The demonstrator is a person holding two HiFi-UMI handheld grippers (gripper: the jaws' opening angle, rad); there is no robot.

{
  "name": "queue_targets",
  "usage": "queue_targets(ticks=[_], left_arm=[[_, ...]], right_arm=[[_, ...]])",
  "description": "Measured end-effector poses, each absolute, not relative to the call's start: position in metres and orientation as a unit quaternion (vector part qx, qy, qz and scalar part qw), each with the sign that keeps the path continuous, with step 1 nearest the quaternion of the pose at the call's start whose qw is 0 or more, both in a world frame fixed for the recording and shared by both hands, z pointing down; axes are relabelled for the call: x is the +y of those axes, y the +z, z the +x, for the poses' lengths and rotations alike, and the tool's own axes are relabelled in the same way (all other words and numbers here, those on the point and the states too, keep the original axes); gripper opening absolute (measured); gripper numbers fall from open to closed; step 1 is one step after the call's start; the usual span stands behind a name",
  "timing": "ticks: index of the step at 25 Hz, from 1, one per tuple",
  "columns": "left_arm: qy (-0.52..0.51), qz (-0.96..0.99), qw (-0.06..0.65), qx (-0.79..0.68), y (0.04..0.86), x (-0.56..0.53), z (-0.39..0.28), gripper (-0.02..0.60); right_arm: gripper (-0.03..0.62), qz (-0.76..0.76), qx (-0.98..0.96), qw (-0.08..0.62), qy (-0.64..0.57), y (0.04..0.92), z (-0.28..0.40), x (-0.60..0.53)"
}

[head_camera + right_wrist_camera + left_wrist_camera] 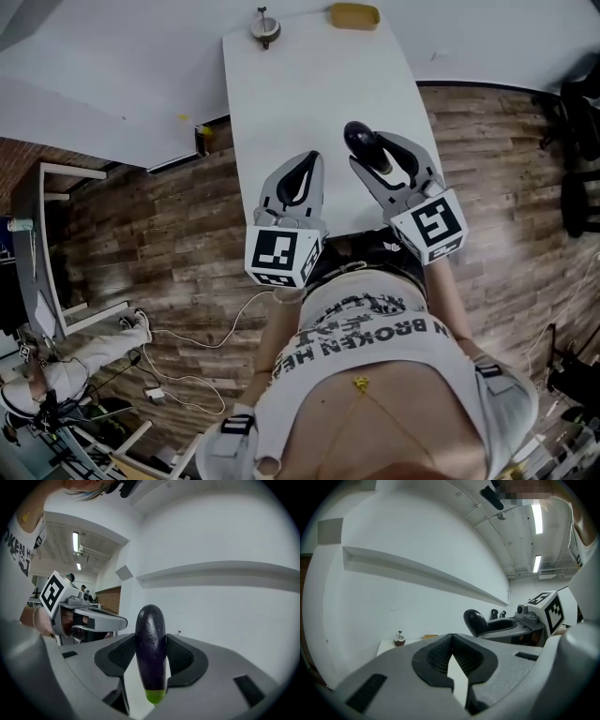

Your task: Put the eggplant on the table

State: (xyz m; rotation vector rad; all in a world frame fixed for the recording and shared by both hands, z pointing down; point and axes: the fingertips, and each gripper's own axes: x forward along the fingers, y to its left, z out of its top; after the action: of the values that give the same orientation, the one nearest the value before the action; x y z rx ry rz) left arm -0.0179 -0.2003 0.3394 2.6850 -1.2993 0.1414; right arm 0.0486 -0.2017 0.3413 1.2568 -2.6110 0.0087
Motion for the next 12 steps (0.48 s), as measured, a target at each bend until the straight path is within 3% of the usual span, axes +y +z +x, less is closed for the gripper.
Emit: queue_targets(ticks=[12], left_arm=[[0.054, 0.891, 0.078, -0.445, 0.3428, -0.2073, -0.0099, 0.005]], right_arm=[[0.204, 0.409, -0.904, 0.126, 0.005, 0.3475, 0.0512, -0.2113]])
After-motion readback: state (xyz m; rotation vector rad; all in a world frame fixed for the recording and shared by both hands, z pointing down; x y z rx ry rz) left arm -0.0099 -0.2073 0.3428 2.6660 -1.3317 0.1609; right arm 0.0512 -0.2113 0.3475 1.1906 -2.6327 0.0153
